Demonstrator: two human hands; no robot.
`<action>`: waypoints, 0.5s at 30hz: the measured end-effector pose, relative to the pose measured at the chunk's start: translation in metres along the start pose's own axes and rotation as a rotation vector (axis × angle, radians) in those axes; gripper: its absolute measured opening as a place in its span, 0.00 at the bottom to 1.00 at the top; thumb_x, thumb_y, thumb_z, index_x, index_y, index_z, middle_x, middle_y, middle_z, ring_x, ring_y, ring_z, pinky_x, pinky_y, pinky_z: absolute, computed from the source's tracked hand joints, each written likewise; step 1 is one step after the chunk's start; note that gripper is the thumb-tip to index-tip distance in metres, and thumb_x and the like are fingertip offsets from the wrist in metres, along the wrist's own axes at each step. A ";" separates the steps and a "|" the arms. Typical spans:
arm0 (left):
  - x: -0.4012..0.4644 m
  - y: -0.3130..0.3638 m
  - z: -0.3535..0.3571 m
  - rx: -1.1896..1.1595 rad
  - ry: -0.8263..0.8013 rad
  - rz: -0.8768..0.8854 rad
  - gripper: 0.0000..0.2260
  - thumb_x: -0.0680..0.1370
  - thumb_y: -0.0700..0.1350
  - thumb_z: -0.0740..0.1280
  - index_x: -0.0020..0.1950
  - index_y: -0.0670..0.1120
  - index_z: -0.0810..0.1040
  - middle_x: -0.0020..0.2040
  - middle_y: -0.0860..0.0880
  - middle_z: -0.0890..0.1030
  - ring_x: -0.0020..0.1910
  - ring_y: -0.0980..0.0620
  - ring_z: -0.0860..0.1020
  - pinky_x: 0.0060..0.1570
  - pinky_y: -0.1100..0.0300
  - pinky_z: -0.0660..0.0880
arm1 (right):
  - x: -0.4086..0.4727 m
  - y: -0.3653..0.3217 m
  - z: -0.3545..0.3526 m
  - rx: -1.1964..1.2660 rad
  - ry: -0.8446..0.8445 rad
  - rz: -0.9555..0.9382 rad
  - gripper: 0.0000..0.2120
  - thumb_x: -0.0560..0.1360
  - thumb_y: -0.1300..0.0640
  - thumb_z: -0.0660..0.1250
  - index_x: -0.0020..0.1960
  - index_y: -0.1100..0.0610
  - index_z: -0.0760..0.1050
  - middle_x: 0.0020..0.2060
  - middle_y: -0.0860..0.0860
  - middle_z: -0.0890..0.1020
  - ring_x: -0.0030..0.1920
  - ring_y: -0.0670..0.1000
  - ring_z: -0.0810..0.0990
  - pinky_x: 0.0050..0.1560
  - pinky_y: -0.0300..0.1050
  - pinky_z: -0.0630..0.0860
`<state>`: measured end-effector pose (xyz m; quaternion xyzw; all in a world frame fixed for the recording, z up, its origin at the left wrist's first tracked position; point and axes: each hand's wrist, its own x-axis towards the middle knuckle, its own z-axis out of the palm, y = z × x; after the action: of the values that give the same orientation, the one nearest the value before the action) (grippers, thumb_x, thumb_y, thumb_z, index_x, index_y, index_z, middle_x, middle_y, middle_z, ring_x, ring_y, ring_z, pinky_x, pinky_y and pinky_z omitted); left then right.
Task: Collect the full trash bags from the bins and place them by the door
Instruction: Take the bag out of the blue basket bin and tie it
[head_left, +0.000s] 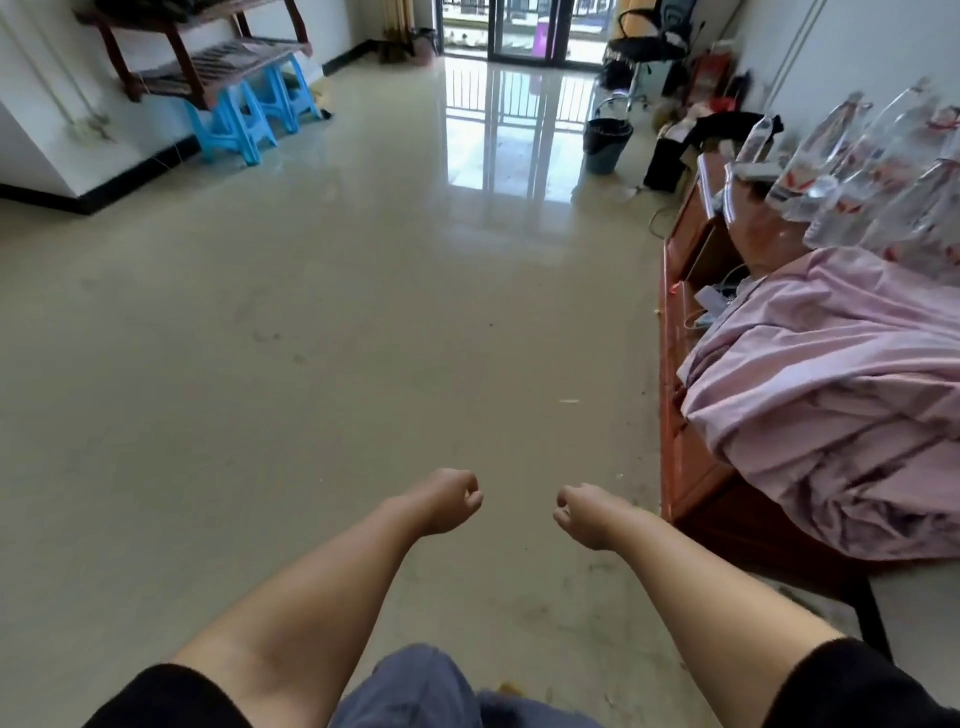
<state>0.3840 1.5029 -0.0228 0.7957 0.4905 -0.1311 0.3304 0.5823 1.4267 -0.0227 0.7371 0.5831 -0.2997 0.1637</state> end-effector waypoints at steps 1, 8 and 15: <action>0.019 0.001 -0.012 0.000 -0.001 -0.002 0.15 0.80 0.50 0.56 0.59 0.44 0.76 0.60 0.43 0.78 0.58 0.43 0.76 0.56 0.56 0.72 | 0.018 0.004 -0.014 -0.004 -0.003 -0.001 0.20 0.81 0.49 0.51 0.66 0.57 0.68 0.64 0.57 0.73 0.62 0.58 0.74 0.60 0.50 0.71; 0.167 -0.012 -0.107 0.041 -0.013 0.001 0.15 0.80 0.49 0.56 0.60 0.43 0.75 0.61 0.43 0.77 0.59 0.43 0.75 0.55 0.57 0.70 | 0.159 0.014 -0.109 -0.005 -0.012 0.011 0.20 0.80 0.48 0.51 0.66 0.57 0.69 0.64 0.57 0.74 0.62 0.59 0.74 0.61 0.50 0.72; 0.329 -0.026 -0.248 0.094 0.023 0.050 0.13 0.80 0.49 0.57 0.57 0.45 0.76 0.59 0.44 0.78 0.55 0.43 0.76 0.55 0.56 0.73 | 0.306 0.007 -0.229 0.110 0.025 0.046 0.19 0.81 0.50 0.52 0.65 0.58 0.70 0.63 0.58 0.75 0.61 0.59 0.75 0.60 0.49 0.72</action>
<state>0.4923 1.9012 -0.0224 0.8238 0.4676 -0.1366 0.2900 0.6891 1.7934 -0.0411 0.7619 0.5506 -0.3184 0.1223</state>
